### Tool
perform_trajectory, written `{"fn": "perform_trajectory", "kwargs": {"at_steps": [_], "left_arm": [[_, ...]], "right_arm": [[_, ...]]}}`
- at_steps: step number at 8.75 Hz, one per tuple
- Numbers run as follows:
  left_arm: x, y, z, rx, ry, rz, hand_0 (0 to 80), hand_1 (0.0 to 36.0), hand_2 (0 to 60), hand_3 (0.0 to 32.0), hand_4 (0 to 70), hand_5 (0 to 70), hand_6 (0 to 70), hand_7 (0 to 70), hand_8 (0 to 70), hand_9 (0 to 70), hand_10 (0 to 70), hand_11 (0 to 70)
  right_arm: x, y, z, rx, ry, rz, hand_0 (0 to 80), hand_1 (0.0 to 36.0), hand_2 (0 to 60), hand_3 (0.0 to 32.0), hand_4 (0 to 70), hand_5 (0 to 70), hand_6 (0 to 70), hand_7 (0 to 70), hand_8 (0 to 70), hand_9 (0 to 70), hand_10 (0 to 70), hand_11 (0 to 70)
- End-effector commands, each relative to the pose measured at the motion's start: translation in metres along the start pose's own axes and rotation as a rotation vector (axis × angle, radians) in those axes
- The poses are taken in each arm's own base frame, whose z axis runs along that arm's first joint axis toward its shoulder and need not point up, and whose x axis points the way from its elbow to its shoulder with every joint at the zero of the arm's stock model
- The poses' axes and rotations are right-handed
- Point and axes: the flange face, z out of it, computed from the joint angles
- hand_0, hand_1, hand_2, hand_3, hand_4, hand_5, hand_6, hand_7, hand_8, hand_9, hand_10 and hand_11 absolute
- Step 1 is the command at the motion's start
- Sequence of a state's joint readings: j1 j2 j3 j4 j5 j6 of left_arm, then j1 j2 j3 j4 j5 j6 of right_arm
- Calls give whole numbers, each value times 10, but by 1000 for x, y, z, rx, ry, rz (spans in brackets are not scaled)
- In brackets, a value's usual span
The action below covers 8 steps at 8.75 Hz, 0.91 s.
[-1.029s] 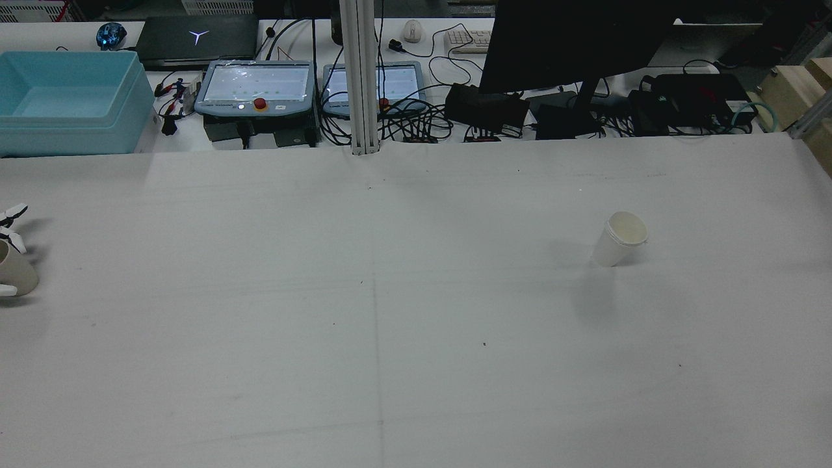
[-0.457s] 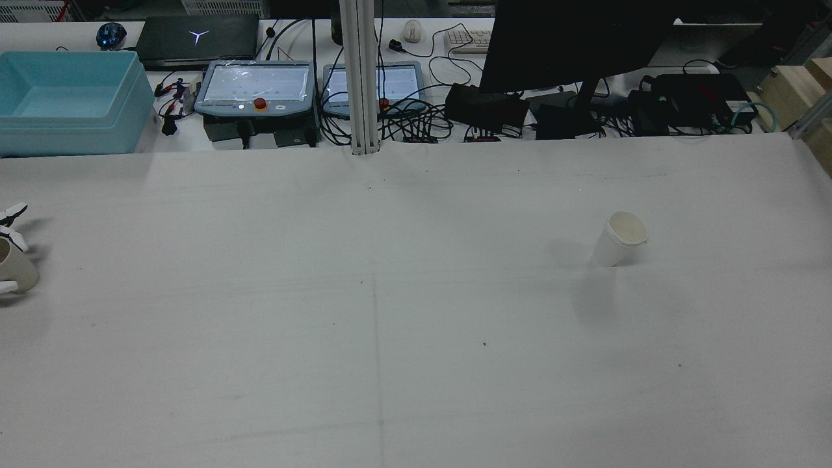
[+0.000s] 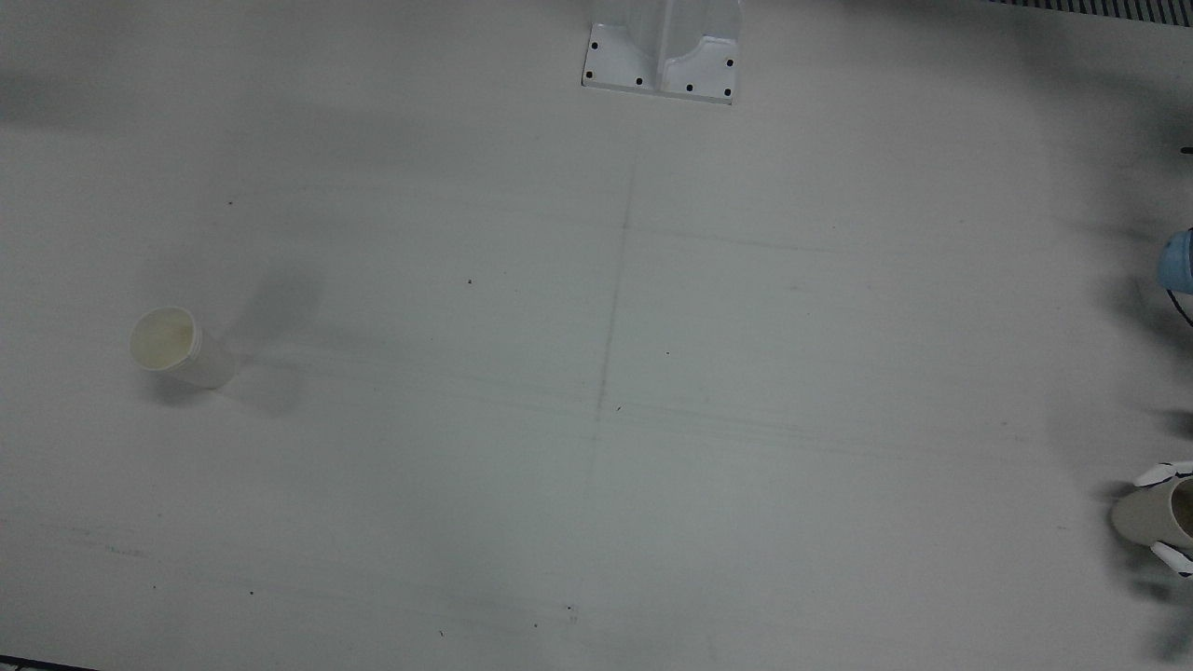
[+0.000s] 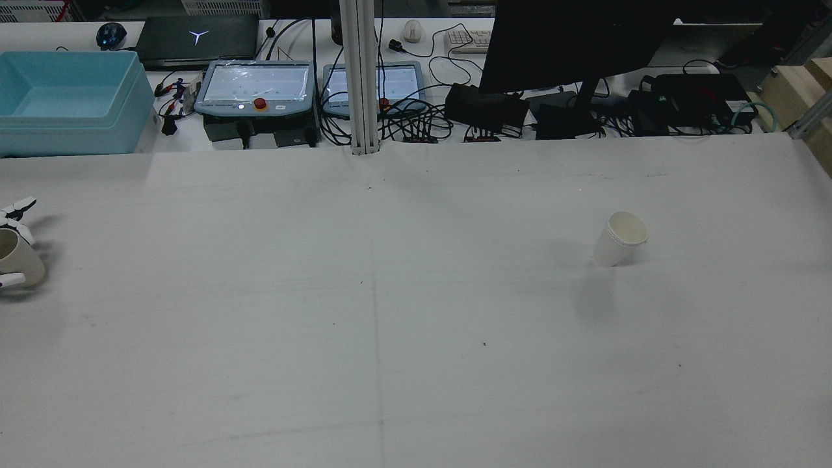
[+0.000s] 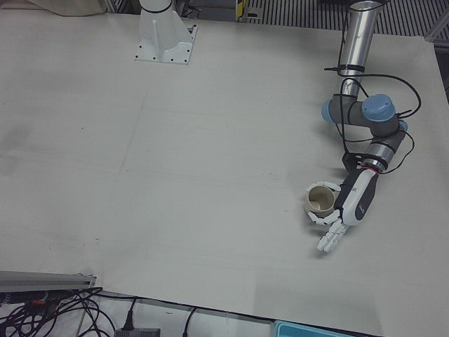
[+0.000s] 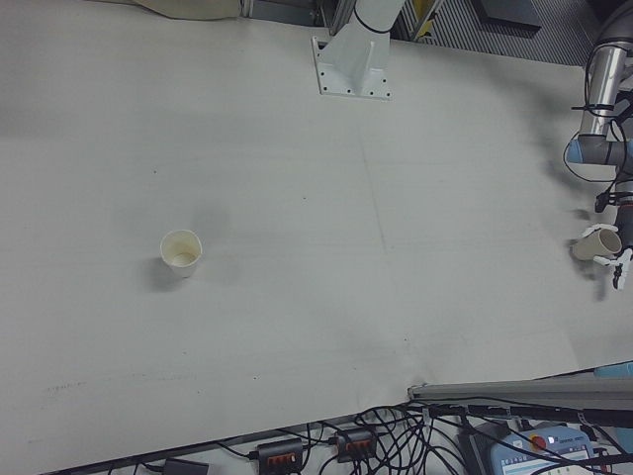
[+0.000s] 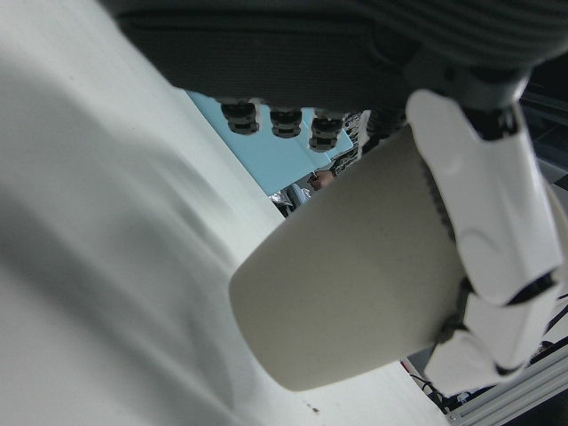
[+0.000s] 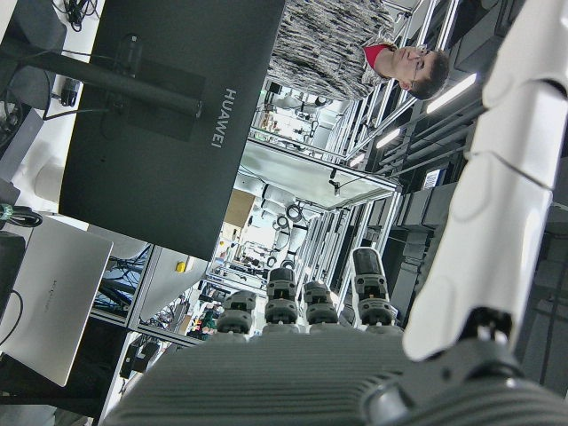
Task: Pour water
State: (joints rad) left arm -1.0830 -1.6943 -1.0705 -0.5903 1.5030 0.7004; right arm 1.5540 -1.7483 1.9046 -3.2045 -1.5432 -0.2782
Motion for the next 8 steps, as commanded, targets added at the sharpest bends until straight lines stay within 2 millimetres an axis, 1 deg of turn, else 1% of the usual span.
{"fn": "perform_trajectory", "kwargs": {"at_steps": [1, 2, 3, 4, 5, 6, 7, 8], "left_arm": [[23, 31, 20, -4, -3, -67, 435, 320, 600, 0, 356, 450, 64, 64, 32, 52, 27, 55], [28, 38, 27, -13, 2, -68, 441, 323, 600, 0, 355, 449, 63, 62, 30, 50, 26, 54], [29, 41, 29, -19, 7, -70, 447, 324, 600, 0, 353, 451, 62, 63, 28, 48, 25, 53], [30, 42, 31, -23, 12, -71, 448, 326, 600, 0, 355, 454, 63, 65, 28, 47, 25, 54], [31, 44, 31, -28, 14, -74, 450, 330, 600, 0, 356, 456, 63, 65, 29, 48, 25, 54], [32, 44, 31, -27, 15, -94, 452, 331, 600, 0, 357, 457, 63, 65, 28, 49, 26, 54], [31, 43, 30, -26, 14, -111, 454, 331, 600, 0, 357, 458, 63, 65, 28, 48, 25, 54], [31, 42, 28, -24, 18, -117, 452, 328, 600, 0, 354, 452, 61, 63, 28, 48, 25, 54]], "right_arm": [[-11, -6, -6, 13, -25, 19, 528, 176, 6, 0, 33, 258, 48, 118, 86, 151, 50, 94], [-10, -14, -17, 35, -17, 14, 527, 174, 5, 0, 30, 253, 45, 111, 87, 150, 51, 95], [-3, -29, -38, 72, 3, -10, 524, 172, 5, 0, 27, 241, 40, 99, 84, 144, 51, 95], [6, -48, -45, 57, 21, -64, 521, 170, 0, 0, 18, 208, 27, 70, 80, 133, 50, 92], [25, -87, -45, 47, 53, -84, 511, 164, 4, 0, 10, 169, 14, 45, 84, 139, 53, 97], [49, -128, -51, 35, 82, -104, 510, 163, 16, 0, 21, 179, 18, 51, 82, 137, 46, 87], [61, -167, -60, 14, 82, -160, 517, 168, 14, 0, 37, 199, 18, 47, 62, 107, 26, 58], [69, -197, -72, -2, 77, -198, 531, 179, 13, 0, 53, 223, 23, 51, 44, 82, 8, 32]]}}
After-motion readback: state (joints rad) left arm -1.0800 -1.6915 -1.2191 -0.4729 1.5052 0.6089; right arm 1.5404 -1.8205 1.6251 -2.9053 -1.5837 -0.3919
